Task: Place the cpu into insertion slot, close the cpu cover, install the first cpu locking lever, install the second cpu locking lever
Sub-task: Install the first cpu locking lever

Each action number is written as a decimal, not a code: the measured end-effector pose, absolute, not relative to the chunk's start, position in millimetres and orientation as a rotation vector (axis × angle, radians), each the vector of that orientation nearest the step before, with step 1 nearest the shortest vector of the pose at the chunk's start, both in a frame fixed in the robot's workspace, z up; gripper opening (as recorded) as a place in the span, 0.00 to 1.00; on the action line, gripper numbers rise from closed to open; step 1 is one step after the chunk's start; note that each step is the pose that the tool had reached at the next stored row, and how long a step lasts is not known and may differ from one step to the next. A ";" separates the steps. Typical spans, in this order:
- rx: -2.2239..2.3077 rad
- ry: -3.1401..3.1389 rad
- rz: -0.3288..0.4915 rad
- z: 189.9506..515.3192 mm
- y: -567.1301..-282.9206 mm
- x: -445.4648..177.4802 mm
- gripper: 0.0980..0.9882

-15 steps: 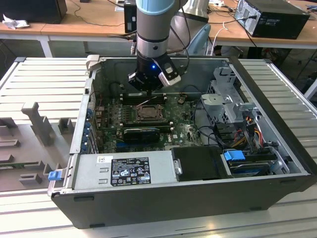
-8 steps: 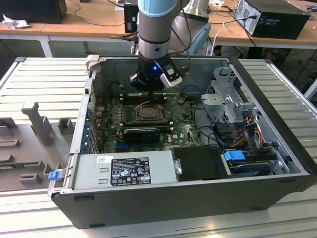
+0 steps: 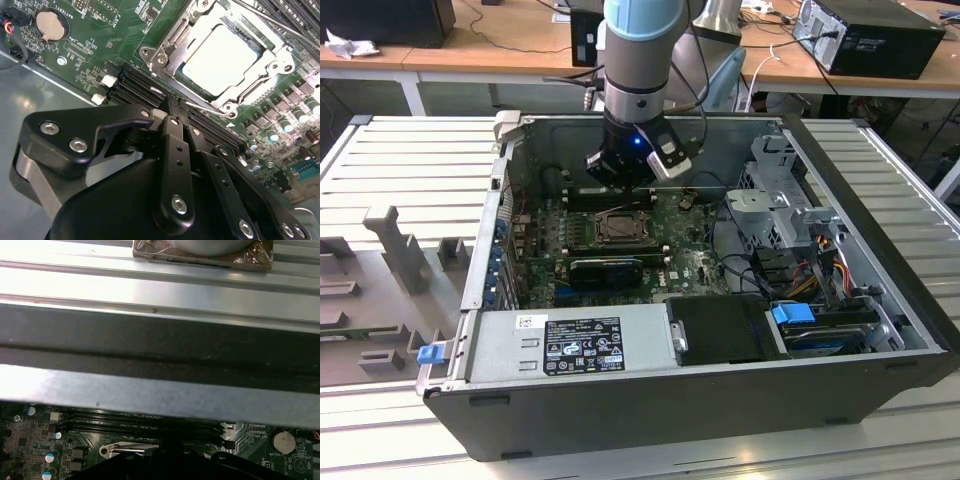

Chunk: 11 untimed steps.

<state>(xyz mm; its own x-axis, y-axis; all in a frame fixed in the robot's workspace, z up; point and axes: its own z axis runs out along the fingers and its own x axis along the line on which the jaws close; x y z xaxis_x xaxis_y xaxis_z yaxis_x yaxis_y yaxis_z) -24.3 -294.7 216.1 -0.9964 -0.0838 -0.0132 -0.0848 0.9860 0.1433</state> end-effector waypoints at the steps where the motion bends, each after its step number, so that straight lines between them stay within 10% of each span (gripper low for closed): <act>1: -0.133 3.123 0.226 215.8 -294.7 -24.3 0.01; 11: -0.132 3.123 0.228 207.2 -294.7 -20.7 0.01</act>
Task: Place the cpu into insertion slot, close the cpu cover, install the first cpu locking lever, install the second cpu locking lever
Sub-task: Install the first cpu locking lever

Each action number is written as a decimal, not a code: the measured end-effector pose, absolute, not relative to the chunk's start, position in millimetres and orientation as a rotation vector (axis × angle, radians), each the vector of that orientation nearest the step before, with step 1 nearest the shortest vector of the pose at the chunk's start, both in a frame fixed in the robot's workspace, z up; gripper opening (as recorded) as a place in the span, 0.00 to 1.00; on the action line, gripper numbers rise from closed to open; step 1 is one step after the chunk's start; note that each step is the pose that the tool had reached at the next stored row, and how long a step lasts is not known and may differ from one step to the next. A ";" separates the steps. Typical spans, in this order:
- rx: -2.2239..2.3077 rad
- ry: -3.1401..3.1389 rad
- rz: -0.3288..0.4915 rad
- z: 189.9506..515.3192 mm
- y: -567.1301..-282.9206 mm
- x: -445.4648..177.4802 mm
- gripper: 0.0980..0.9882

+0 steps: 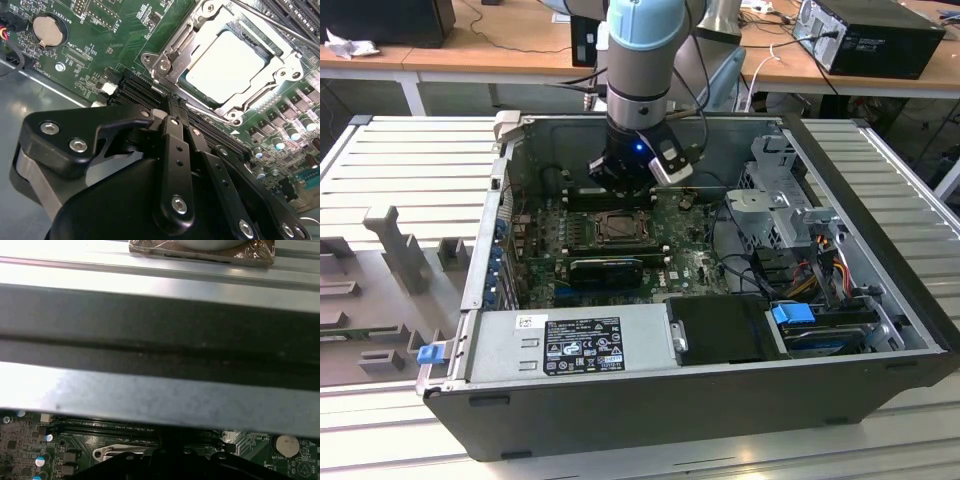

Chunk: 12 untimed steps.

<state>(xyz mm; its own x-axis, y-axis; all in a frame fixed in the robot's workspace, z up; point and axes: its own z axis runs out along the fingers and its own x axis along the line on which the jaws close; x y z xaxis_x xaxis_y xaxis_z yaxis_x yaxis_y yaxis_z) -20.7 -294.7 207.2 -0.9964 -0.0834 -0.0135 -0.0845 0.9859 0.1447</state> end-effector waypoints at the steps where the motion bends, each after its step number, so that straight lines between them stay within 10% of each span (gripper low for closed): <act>1: -0.132 3.123 0.228 206.8 -294.7 -20.2 0.01; 12: -0.132 3.124 0.225 203.8 -294.7 -16.6 0.01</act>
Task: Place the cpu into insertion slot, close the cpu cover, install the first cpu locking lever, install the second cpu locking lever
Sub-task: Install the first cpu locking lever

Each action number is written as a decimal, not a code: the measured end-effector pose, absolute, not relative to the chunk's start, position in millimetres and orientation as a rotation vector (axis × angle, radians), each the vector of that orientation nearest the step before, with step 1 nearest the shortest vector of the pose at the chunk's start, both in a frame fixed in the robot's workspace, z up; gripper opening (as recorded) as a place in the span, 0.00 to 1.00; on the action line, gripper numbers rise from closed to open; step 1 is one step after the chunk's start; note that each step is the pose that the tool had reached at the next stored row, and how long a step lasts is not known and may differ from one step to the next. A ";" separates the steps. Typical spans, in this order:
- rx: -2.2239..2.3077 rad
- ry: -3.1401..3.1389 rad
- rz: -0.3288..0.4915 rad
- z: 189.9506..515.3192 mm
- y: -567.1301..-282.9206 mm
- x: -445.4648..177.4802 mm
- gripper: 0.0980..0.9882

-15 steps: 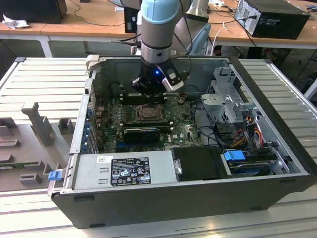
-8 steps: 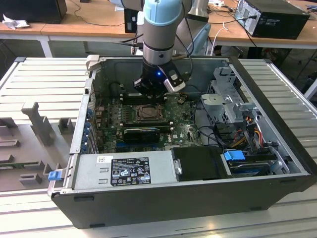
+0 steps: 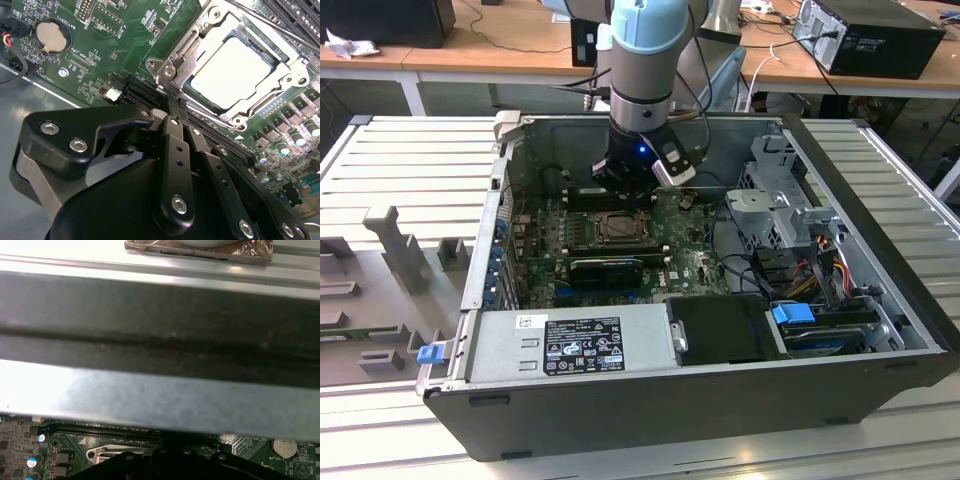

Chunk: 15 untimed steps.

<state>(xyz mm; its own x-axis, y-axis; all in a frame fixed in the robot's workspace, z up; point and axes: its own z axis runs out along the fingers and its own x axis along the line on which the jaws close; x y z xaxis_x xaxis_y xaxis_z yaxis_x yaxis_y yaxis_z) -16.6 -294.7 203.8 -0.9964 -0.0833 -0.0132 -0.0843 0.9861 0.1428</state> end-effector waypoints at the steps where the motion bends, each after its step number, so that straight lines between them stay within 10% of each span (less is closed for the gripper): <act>1: -0.132 3.124 0.224 203.8 -294.7 -16.6 0.01; 15: -0.132 3.128 0.197 204.2 -294.8 -16.5 0.01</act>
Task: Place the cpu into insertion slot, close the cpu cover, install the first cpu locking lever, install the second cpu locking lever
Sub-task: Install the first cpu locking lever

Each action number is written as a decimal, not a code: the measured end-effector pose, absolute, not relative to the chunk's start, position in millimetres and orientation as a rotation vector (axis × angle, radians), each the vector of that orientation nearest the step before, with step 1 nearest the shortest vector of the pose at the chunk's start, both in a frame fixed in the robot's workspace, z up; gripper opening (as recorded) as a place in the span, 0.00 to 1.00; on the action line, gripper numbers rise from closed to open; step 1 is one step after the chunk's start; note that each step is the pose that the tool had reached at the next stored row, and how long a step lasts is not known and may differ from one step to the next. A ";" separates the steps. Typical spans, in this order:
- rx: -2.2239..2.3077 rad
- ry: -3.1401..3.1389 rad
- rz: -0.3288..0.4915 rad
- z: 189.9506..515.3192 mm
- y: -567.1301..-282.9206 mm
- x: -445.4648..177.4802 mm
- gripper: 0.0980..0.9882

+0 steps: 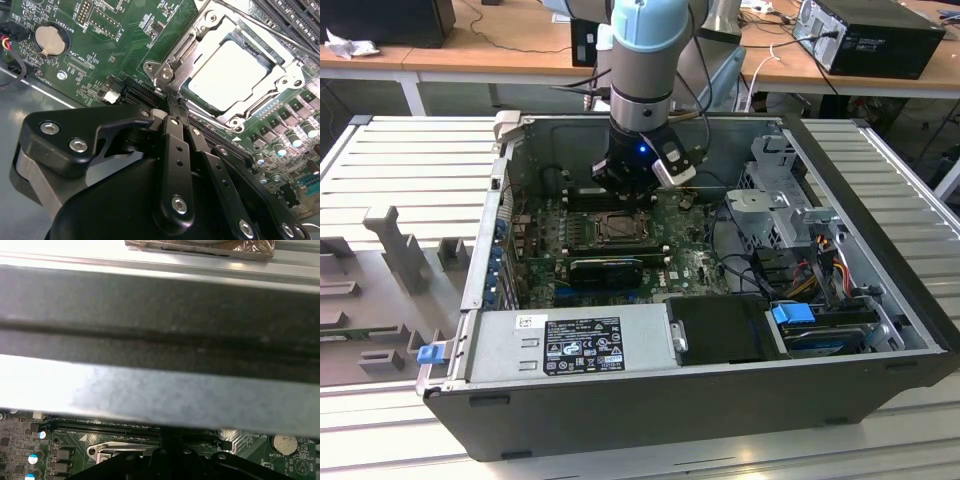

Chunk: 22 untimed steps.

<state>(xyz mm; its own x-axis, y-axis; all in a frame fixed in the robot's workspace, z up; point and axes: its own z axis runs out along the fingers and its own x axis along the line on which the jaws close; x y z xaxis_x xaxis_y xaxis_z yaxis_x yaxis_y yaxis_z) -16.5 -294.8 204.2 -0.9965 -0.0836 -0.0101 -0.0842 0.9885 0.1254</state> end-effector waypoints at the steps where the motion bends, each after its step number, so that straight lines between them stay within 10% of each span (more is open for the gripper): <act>1: -0.132 3.128 0.193 204.1 -294.8 -16.5 0.01; 22: -0.132 3.128 0.202 215.1 -294.8 -15.9 0.01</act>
<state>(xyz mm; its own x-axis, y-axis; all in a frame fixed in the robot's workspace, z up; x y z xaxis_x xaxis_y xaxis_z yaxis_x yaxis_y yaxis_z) -15.9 -294.8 215.1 -0.9965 -0.0835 -0.0092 -0.0840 0.9882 0.1283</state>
